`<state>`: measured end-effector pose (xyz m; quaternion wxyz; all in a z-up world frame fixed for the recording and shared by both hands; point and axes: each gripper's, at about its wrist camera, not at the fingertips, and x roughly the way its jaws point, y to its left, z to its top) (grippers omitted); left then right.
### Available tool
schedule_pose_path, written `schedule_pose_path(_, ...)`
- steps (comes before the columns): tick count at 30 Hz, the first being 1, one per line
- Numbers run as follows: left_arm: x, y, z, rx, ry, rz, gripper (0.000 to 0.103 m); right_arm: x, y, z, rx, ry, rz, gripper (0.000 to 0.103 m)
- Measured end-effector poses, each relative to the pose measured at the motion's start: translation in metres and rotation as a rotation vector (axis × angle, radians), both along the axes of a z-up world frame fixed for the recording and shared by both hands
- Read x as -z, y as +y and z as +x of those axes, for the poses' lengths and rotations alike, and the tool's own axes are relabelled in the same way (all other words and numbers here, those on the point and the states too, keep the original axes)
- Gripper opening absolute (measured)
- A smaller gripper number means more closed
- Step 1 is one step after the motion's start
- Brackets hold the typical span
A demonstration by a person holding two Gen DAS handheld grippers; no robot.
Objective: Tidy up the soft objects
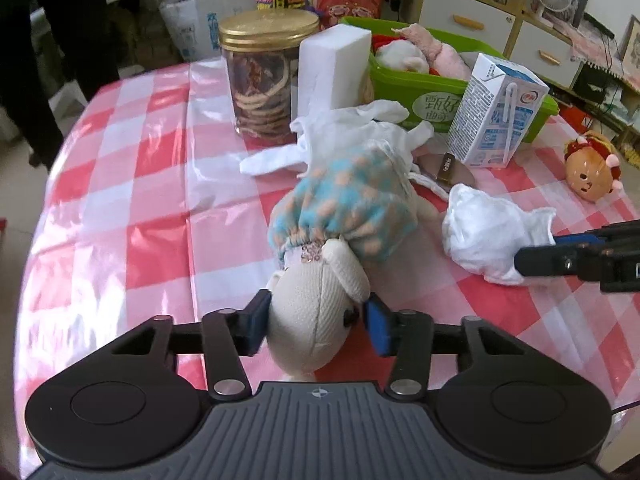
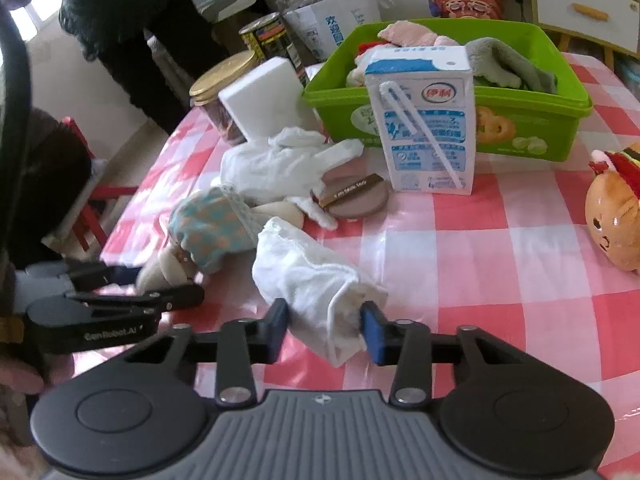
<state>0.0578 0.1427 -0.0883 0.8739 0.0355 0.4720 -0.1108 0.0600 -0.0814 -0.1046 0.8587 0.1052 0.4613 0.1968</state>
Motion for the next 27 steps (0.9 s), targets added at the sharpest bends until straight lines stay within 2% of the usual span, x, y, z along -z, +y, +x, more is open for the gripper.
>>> schedule_pose_path(3, 0.0, 0.0, -0.001, 0.0, 0.004, -0.005, 0.051, -0.001, -0.003, 0.002, -0.004, 0.005, 0.019, 0.008)
schedule_pose_path(6, -0.002, -0.002, 0.0, -0.026, 0.034, -0.025, 0.065, 0.0, -0.004, 0.001, -0.017, 0.023, 0.014, 0.009)
schedule_pose_path(8, -0.006, -0.003, -0.001, -0.043, 0.029, -0.039, 0.075, -0.004, -0.007, 0.002, -0.026, 0.049, 0.026, 0.014)
schedule_pose_path(10, -0.012, -0.003, -0.001, -0.044, 0.01, -0.052, 0.079, -0.012, -0.011, 0.002, -0.022, 0.055, 0.008, 0.023)
schedule_pose_path(15, -0.021, 0.004, -0.005, -0.073, 0.039, -0.094, 0.082, -0.033, -0.027, -0.008, -0.029, 0.066, 0.01, 0.042)
schedule_pose_path(22, -0.033, 0.005, -0.038, -0.138, 0.047, -0.1, 0.086, -0.046, -0.047, -0.029, -0.014, 0.1, 0.047, 0.044)
schedule_pose_path(25, -0.042, 0.002, -0.049, -0.134, 0.019, -0.063, 0.087, -0.054, -0.049, -0.036, -0.028, 0.083, 0.028, 0.045)
schedule_pose_path(27, -0.049, 0.001, -0.056, -0.132, -0.006, -0.078, 0.089, -0.057, -0.052, -0.041, -0.024, 0.068, 0.05, 0.048)
